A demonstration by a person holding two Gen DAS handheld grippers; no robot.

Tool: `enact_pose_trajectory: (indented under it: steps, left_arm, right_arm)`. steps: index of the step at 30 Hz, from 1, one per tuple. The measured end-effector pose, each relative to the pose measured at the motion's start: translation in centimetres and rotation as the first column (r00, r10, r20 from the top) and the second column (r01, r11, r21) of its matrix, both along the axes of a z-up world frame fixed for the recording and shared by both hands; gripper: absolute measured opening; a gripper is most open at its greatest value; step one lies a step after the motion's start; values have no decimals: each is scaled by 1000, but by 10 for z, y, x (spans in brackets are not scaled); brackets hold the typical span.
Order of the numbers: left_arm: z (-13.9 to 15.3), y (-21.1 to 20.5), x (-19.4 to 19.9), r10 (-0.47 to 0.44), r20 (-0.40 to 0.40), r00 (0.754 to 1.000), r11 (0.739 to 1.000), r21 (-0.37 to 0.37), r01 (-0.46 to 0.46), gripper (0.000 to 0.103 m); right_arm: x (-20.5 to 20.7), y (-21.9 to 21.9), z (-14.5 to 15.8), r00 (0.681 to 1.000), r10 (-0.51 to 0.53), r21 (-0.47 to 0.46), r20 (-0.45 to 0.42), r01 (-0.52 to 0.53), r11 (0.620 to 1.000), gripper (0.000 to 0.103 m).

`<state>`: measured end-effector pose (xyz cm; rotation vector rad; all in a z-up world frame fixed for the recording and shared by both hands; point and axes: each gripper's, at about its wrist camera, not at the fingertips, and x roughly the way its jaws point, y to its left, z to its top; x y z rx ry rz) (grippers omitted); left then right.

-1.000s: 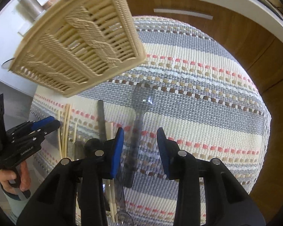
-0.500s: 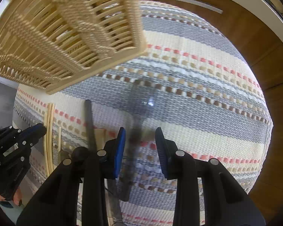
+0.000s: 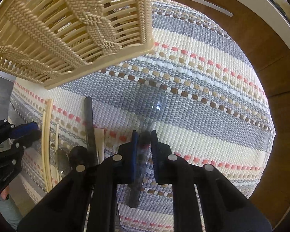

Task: Organize utensils
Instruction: 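Grasp a clear spoon with the right tool while the left tool grasps a wooden chopstick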

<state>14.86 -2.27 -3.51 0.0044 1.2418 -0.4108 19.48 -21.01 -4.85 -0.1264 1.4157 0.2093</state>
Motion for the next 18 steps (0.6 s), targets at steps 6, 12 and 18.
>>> enact_pose_trajectory:
  steps: [6,12,18]
  left_arm:
    - [3,11,-12,40,-2,999,999,-31,-40,24]
    - [-2,-1,-35,-4,44,999,999,49,1,25]
    - [-3,-5,-40,-31,64,997,993,113,23,11]
  right_arm:
    - [-3,3,3,1000,18,-2,19,-18,1000,12]
    - [-6,2,2,999,23,-2,28,-23,1000,12]
    - [-11,7,0,998,37,-15,42,-36,999,12]
